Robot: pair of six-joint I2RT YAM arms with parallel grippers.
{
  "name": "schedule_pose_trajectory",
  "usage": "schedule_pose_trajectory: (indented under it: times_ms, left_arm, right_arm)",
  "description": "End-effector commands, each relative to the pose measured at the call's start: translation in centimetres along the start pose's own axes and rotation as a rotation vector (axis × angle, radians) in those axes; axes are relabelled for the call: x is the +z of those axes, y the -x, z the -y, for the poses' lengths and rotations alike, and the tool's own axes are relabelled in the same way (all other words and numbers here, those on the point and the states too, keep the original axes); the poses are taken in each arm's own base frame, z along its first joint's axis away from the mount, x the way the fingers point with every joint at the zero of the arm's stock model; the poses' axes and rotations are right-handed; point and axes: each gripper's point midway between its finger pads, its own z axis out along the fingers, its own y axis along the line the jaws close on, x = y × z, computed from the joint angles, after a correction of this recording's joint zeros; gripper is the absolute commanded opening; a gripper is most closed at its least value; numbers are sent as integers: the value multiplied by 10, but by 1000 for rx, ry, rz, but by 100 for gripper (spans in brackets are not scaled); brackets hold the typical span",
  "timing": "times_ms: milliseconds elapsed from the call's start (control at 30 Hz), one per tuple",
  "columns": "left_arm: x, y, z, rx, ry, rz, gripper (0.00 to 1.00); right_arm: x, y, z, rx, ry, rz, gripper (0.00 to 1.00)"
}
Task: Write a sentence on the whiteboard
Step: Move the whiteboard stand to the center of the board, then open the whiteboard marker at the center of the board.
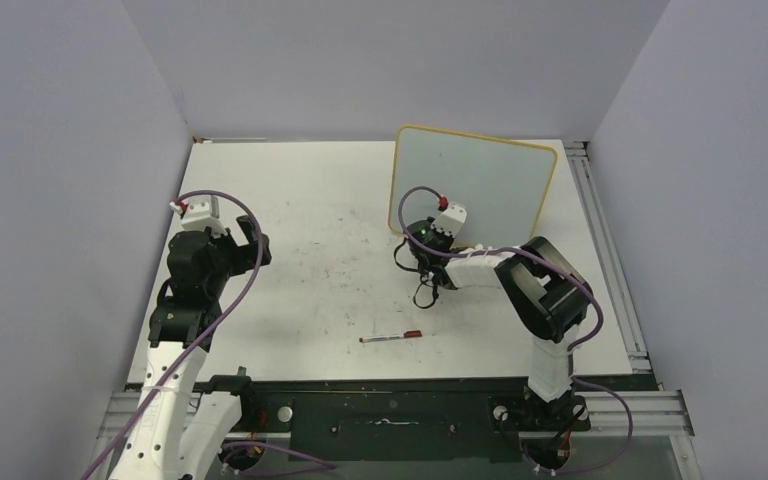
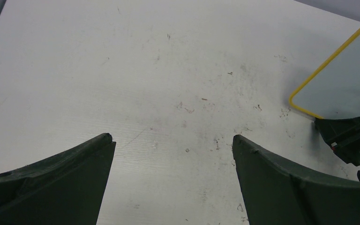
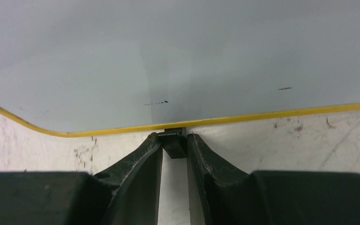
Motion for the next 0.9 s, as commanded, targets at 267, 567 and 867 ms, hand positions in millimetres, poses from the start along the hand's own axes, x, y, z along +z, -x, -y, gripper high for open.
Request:
schedule_pose_trajectory:
  times_ms: [267, 567, 867]
  left_arm:
    - [1, 16, 7, 8, -24, 44, 96]
    - [5, 11, 8, 11, -28, 21, 96]
    - [7, 9, 6, 12, -26, 11, 96]
  right_arm:
    - [-62, -39, -14, -49, 124, -80, 5]
    - [-81, -40, -12, -105, 169, -83, 49]
    - [-137, -28, -15, -209, 405, -134, 79]
